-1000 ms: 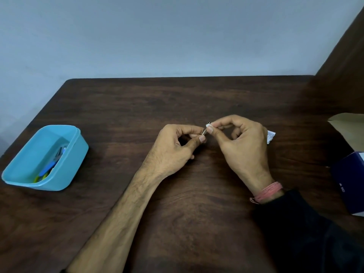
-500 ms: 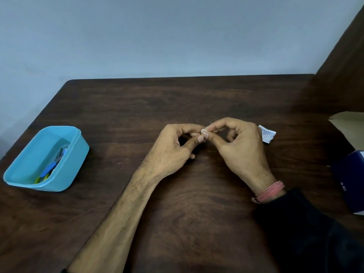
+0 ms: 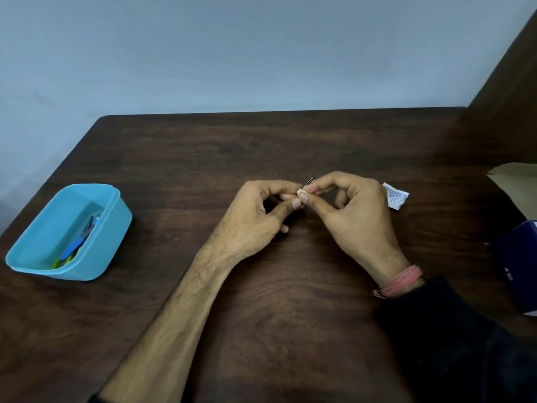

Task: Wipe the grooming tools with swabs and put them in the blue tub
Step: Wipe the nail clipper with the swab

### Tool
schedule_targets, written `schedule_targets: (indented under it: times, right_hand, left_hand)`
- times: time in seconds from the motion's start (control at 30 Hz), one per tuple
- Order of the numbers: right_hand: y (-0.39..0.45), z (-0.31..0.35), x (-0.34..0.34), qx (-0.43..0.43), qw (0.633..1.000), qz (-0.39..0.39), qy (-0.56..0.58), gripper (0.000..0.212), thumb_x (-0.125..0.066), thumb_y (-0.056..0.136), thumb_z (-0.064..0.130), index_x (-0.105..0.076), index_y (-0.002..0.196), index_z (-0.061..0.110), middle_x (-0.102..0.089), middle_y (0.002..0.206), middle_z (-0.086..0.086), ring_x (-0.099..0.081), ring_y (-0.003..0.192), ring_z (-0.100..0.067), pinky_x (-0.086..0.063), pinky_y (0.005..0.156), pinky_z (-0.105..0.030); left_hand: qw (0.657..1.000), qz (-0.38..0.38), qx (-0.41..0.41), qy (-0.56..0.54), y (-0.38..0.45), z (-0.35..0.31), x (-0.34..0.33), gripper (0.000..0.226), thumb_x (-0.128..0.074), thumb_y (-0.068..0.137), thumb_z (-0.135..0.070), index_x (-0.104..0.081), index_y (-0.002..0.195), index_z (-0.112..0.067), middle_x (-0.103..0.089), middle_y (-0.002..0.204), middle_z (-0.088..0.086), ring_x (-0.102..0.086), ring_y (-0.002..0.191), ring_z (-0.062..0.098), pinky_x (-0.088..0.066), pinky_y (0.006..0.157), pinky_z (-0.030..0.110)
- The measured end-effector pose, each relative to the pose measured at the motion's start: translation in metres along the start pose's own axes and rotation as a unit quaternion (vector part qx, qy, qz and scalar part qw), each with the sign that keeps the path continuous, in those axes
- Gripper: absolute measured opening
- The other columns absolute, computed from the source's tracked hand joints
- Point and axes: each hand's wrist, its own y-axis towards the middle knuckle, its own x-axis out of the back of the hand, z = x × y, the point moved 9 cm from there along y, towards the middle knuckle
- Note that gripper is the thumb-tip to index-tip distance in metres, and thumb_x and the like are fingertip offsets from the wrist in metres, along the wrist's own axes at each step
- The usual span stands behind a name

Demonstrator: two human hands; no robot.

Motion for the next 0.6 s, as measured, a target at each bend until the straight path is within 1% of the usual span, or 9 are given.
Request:
schedule_targets:
  times: [0.03, 0.13, 0.2, 0.27, 0.3, 0.4, 0.5, 0.53, 0.6]
  right_hand:
    - [0.0003, 0.0002, 0.0005, 0.002, 1.000, -0.001, 0.002, 0.008, -0.093, 0.089, 0.026, -0.085, 0.089, 0.028, -0.053, 0.048, 0.024, -0.032, 0.044, -0.010, -0.030, 0.049, -0.021]
    - [0.0026, -0.0069, 0.0072, -0.012, 0.999, -0.041, 0.002, 0.008, -0.093, 0.089, 0.026, -0.085, 0.090, 0.027, -0.058, 0.054, 0.028, -0.033, 0.045, -0.010, -0.032, 0.051, -0.021]
    - [0.0015, -0.0062, 0.0059, -0.014, 0.999, -0.035, 0.004, 0.008, -0.093, 0.089, 0.025, -0.085, 0.089, 0.027, -0.062, 0.058, 0.027, -0.034, 0.046, -0.010, -0.032, 0.051, -0.021]
    - [-0.0008, -0.0005, 0.0011, -0.001, 1.000, -0.016, 0.000, 0.008, -0.092, 0.089, 0.024, -0.085, 0.090, 0.028, -0.062, 0.058, 0.028, -0.035, 0.045, -0.010, -0.033, 0.050, -0.020]
    - [-0.0006, 0.0003, 0.0012, 0.002, 1.000, -0.019, -0.001, 0.008, -0.092, 0.089, 0.024, -0.085, 0.090, 0.027, -0.061, 0.057, 0.029, -0.035, 0.045, -0.011, -0.033, 0.050, -0.020]
    - [0.0017, -0.0055, 0.0065, -0.010, 0.999, -0.047, 0.006, 0.008, -0.093, 0.090, 0.028, -0.085, 0.090, 0.027, -0.065, 0.061, 0.028, -0.037, 0.045, -0.011, -0.033, 0.049, -0.022]
    - [0.0000, -0.0018, 0.0002, -0.002, 1.000, -0.009, 0.005, 0.007, -0.093, 0.089, 0.027, -0.085, 0.090, 0.028, -0.066, 0.062, 0.026, -0.037, 0.044, -0.010, -0.033, 0.050, -0.020]
    - [-0.0004, -0.0002, -0.0002, 0.002, 1.000, -0.008, 0.001, 0.007, -0.093, 0.089, 0.026, -0.086, 0.090, 0.028, -0.064, 0.060, 0.028, -0.037, 0.044, -0.011, -0.033, 0.050, -0.019]
    - [0.0003, -0.0015, 0.0045, -0.001, 0.999, -0.036, -0.004, 0.008, -0.093, 0.090, 0.027, -0.085, 0.091, 0.027, -0.063, 0.060, 0.029, -0.038, 0.045, -0.012, -0.035, 0.050, -0.018]
  left_hand:
    - [1.000, 0.000, 0.000, -0.002, 0.0001, -0.0001, -0.0001, 0.019, -0.070, 0.109, -0.013, -0.083, 0.122, -0.018, -0.084, 0.105, -0.004, -0.077, 0.104, 0.017, -0.063, 0.067, 0.024]
    - [1.000, -0.003, 0.007, -0.003, -0.0003, 0.0016, 0.0004, 0.020, -0.070, 0.109, -0.012, -0.084, 0.123, -0.019, -0.084, 0.104, -0.003, -0.076, 0.099, 0.007, -0.061, 0.066, 0.022]
    - [1.000, -0.002, 0.006, 0.002, -0.0004, 0.0018, -0.0002, 0.020, -0.070, 0.109, -0.012, -0.084, 0.122, -0.019, -0.084, 0.104, -0.003, -0.077, 0.099, 0.010, -0.061, 0.066, 0.022]
    - [1.000, -0.001, -0.001, 0.009, -0.0002, 0.0008, -0.0008, 0.020, -0.070, 0.109, -0.012, -0.084, 0.121, -0.020, -0.083, 0.103, -0.005, -0.077, 0.101, 0.016, -0.063, 0.067, 0.025]
    - [1.000, -0.004, -0.002, 0.009, -0.0001, 0.0008, -0.0007, 0.020, -0.070, 0.109, -0.012, -0.084, 0.121, -0.021, -0.083, 0.102, -0.006, -0.077, 0.100, 0.017, -0.063, 0.066, 0.025]
    - [1.000, -0.011, 0.001, 0.018, 0.0005, 0.0031, 0.0000, 0.020, -0.071, 0.109, -0.014, -0.085, 0.121, -0.023, -0.082, 0.100, -0.007, -0.075, 0.094, 0.010, -0.062, 0.065, 0.025]
    - [1.000, -0.012, -0.005, 0.027, 0.0002, 0.0023, -0.0004, 0.020, -0.071, 0.108, -0.013, -0.085, 0.120, -0.023, -0.082, 0.101, -0.009, -0.076, 0.097, 0.016, -0.064, 0.066, 0.026]
    - [1.000, -0.014, -0.007, 0.025, -0.0001, 0.0018, -0.0001, 0.020, -0.072, 0.108, -0.013, -0.085, 0.119, -0.024, -0.081, 0.101, -0.010, -0.076, 0.097, 0.017, -0.064, 0.066, 0.026]
    - [1.000, -0.017, -0.004, 0.024, -0.0003, 0.0022, 0.0003, 0.021, -0.072, 0.108, -0.014, -0.085, 0.117, -0.027, -0.081, 0.100, -0.008, -0.077, 0.094, 0.015, -0.064, 0.065, 0.027]
